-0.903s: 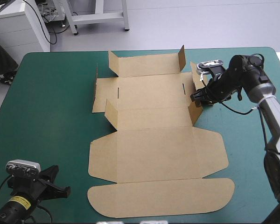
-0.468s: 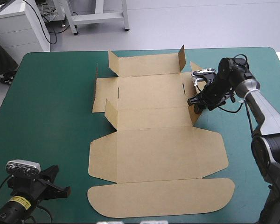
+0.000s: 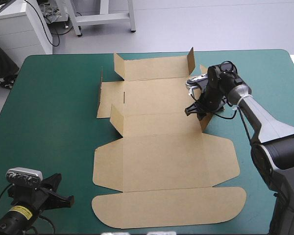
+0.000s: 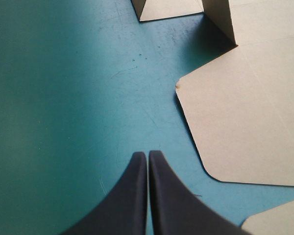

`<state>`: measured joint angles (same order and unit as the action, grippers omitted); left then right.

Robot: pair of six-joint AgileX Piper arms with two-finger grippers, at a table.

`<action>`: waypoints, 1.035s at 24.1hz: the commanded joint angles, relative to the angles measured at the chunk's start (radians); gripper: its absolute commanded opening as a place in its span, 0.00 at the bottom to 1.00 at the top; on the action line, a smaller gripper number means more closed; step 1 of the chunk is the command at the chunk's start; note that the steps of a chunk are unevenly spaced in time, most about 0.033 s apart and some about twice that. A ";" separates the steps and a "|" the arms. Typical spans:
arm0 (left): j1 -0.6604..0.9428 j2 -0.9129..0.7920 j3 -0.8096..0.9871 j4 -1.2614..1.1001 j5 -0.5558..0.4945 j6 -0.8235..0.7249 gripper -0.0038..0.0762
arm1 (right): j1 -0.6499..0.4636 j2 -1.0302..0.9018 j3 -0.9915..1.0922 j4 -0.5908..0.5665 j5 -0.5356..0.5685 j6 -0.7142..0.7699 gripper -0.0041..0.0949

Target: Fold the box

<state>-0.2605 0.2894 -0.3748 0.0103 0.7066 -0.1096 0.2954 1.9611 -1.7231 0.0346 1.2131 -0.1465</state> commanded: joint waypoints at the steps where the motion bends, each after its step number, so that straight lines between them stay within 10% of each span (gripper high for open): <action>1: 0.000 0.011 -0.032 -0.010 -0.063 -0.005 0.04 | -0.001 -0.041 -0.046 -0.011 0.039 0.008 0.22; 5: 0.000 0.011 -0.032 -0.010 -0.063 -0.005 0.04 | -0.001 -0.041 -0.046 -0.011 0.041 -0.049 0.02; 25: 0.000 0.011 -0.032 -0.010 -0.063 -0.005 0.04 | 0.112 0.034 -0.325 -0.003 0.042 -0.589 0.02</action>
<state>-0.2605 0.2894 -0.3748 0.0103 0.7066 -0.1096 0.3705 2.0396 -2.0128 0.0315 1.2375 -0.7019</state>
